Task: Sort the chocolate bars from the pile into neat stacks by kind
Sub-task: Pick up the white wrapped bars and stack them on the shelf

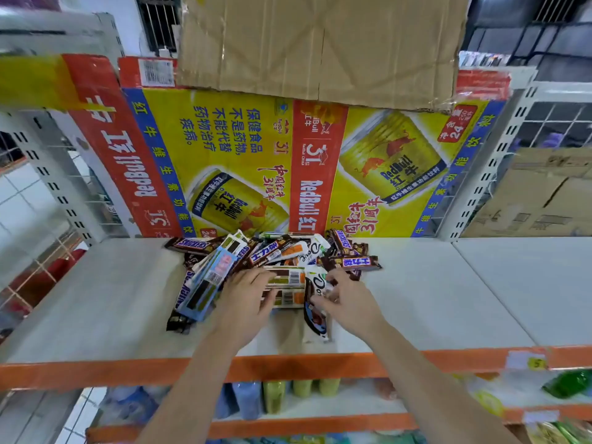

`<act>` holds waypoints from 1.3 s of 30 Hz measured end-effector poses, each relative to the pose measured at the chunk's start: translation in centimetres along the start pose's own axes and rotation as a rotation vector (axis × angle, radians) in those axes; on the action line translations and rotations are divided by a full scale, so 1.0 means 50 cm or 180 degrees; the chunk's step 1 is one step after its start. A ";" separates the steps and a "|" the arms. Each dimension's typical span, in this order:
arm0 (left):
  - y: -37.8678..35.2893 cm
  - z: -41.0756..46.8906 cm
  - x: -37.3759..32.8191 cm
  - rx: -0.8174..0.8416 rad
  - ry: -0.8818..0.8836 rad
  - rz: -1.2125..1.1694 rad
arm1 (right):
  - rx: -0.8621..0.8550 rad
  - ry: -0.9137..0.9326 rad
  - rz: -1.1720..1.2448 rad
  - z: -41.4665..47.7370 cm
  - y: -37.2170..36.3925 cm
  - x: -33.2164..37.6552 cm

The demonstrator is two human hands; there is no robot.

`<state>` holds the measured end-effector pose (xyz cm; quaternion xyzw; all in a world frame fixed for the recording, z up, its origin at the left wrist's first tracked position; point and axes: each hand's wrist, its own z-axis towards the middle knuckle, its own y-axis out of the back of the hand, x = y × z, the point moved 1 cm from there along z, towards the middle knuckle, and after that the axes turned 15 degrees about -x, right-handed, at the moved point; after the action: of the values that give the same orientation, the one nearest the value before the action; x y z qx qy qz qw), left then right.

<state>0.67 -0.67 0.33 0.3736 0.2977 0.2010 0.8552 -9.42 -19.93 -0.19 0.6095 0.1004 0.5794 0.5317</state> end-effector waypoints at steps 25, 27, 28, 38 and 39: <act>-0.137 0.200 -0.079 0.0411 -0.0392 0.0312 | -0.0184 -0.0742 0.0969 0.073 0.110 -0.085; -0.162 0.217 -0.083 0.0571 -0.0393 0.0533 | -0.0247 -0.0773 0.0991 0.078 0.116 -0.098; -0.172 0.224 -0.084 0.0636 -0.0389 0.0644 | -0.0263 -0.0750 0.0955 0.081 0.118 -0.106; -0.172 0.274 -0.094 0.0622 -0.0317 0.0581 | -0.0191 -0.0655 0.0585 0.108 0.142 -0.113; -0.162 0.278 -0.095 0.0576 -0.0313 0.0439 | -0.0211 -0.0678 0.0594 0.110 0.144 -0.112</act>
<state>7.29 -15.76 3.44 0.4782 0.2459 0.2131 0.8157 -10.24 -29.96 3.28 0.6564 -0.0329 0.5614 0.5029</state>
